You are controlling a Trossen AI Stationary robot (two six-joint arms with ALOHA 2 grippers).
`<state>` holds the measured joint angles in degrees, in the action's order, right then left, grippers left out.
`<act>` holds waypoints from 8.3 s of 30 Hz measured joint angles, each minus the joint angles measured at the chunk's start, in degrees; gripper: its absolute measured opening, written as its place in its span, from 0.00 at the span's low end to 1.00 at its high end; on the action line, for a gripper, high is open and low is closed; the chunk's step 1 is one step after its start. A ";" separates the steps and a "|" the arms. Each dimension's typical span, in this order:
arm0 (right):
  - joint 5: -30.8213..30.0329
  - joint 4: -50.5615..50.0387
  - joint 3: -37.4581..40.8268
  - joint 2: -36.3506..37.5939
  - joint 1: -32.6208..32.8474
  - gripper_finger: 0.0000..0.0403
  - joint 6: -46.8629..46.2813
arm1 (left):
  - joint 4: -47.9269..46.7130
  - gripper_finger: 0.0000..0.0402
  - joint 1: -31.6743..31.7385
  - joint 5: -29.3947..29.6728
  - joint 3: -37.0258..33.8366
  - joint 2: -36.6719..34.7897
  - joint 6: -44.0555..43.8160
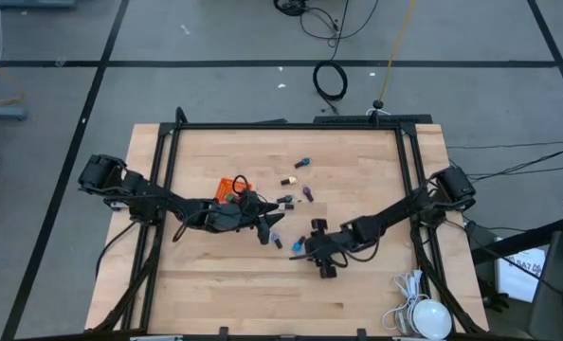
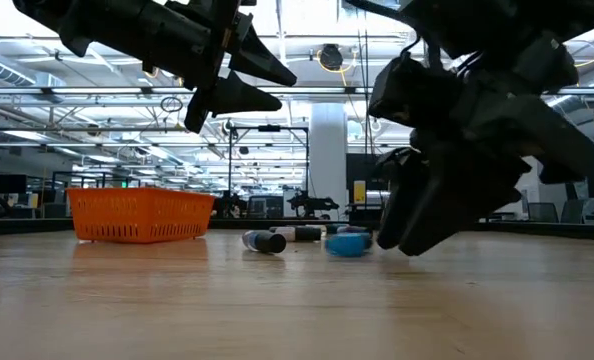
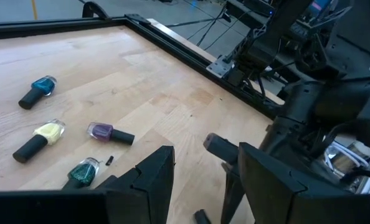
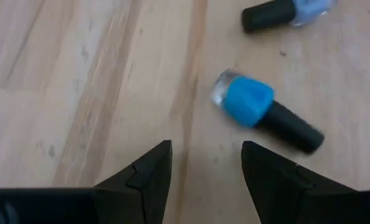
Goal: Pick & Place Nail Polish
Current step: Put the blue nail polish into the orange basket
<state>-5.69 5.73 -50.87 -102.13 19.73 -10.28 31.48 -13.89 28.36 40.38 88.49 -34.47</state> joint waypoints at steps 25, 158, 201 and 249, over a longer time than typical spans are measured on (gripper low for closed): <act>-4.92 -5.87 0.00 4.27 0.41 0.45 5.40 | -0.02 0.44 0.00 0.00 0.00 0.00 -0.32; -36.48 28.19 13.97 17.77 -0.64 0.16 39.17 | -4.59 0.13 7.77 -13.59 17.29 13.52 6.94; -36.09 0.84 14.04 29.11 -1.62 0.46 6.40 | 2.98 0.13 4.23 2.59 0.94 4.52 29.45; -36.18 10.30 18.84 29.16 -2.56 0.42 7.99 | 29.98 0.13 -4.60 -65.73 15.34 4.46 20.12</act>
<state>-41.87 16.03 -32.03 -72.97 17.17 -2.28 61.47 -18.49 -37.37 55.72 92.95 -14.35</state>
